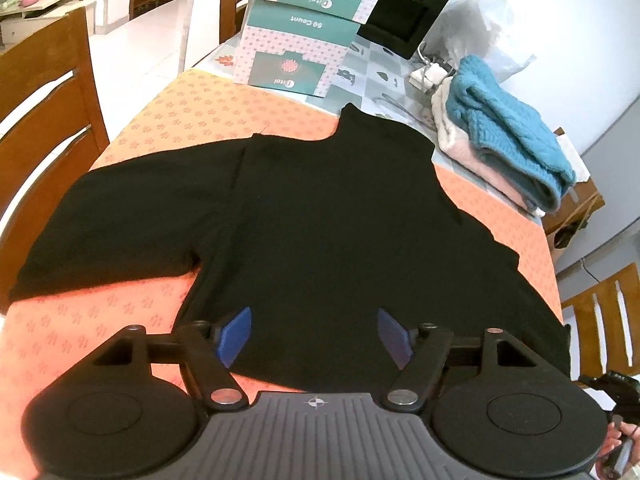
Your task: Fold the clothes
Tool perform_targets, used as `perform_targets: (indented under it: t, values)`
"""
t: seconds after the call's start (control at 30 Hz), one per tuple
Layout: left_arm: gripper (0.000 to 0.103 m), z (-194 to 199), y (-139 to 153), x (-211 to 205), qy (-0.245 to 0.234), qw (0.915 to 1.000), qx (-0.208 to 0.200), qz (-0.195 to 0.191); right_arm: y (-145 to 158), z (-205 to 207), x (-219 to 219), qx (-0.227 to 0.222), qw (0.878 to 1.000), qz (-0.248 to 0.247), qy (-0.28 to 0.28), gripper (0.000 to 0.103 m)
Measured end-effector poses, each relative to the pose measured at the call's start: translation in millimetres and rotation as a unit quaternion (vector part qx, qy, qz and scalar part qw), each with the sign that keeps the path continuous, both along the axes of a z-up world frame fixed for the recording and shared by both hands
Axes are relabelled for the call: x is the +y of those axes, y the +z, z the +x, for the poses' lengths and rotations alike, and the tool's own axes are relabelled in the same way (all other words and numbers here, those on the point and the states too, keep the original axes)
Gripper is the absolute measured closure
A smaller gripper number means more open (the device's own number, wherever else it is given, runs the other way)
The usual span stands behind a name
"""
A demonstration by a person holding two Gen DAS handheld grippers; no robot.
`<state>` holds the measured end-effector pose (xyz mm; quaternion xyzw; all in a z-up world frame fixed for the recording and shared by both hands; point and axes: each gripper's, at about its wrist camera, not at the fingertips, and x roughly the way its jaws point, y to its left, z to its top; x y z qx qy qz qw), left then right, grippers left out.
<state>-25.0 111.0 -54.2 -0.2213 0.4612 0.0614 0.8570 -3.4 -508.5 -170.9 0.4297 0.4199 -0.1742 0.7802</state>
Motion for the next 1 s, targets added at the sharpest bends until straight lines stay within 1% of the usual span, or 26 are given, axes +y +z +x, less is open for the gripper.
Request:
perform_targets:
  t: [0.1, 0.27, 0.33, 0.5, 0.53, 0.6, 0.63, 0.67, 0.7, 0.83, 0.9, 1.0]
  values:
    - [0.03, 5.9, -2.1, -4.0, -0.003, 1.0, 0.004, -0.004, -15.1, 4.5, -10.8, 0.007, 0.998, 0.045, -0.046, 0.055]
    - [0.03, 15.6, -5.5, -10.6, -0.007, 0.9998, 0.012, -0.011, -38.2, 13.8, -21.4, 0.021, 0.99, 0.102, -0.093, 0.055]
    - [0.03, 19.5, -6.9, -13.3, -0.009, 0.9998, 0.015, -0.014, -46.3, 16.3, -24.2, 0.025, 0.986, 0.121, -0.111, 0.053]
    - [0.03, 29.3, -10.5, -20.5, -0.015, 0.9995, 0.022, -0.019, -66.4, 22.3, -31.3, 0.035, 0.973, 0.168, -0.155, 0.053]
    - [0.03, 31.0, -11.0, -22.4, -0.019, 0.9994, 0.023, -0.017, -70.4, 23.5, -32.7, 0.037, 0.97, 0.177, -0.164, 0.054]
    - [0.03, 33.4, -10.8, -25.1, -0.025, 0.9994, 0.022, -0.012, -75.8, 26.1, -34.2, 0.038, 0.965, 0.189, -0.178, 0.065]
    - [0.03, 34.1, -10.3, -25.7, -0.026, 0.9994, 0.021, -0.009, -73.9, 28.2, -33.5, 0.034, 0.966, 0.183, -0.177, 0.08]
    - [0.03, 34.5, -9.6, -25.6, -0.027, 0.9994, 0.019, -0.007, -71.2, 30.8, -32.6, 0.03, 0.969, 0.173, -0.173, 0.091]
    - [0.03, 34.5, -9.0, -25.0, -0.026, 0.9995, 0.017, -0.004, -68.4, 33.4, -31.8, 0.025, 0.972, 0.163, -0.169, 0.094]
    - [0.03, 30.1, -8.2, -15.4, -0.006, 0.9999, 0.014, -0.002, -37.2, 45.6, -15.8, -0.003, 0.989, 0.081, -0.121, 0.096]
    - [0.03, 26.9, -8.7, -8.6, 0.006, 0.9999, 0.014, -0.004, -15.1, 50.0, -3.5, -0.032, 0.994, 0.048, -0.096, 0.096]
    - [0.03, 22.7, -9.3, 1.8, 0.022, 0.9997, 0.011, -0.007, 20.4, 55.3, 17.0, -0.076, 0.996, 0.002, -0.052, 0.096]
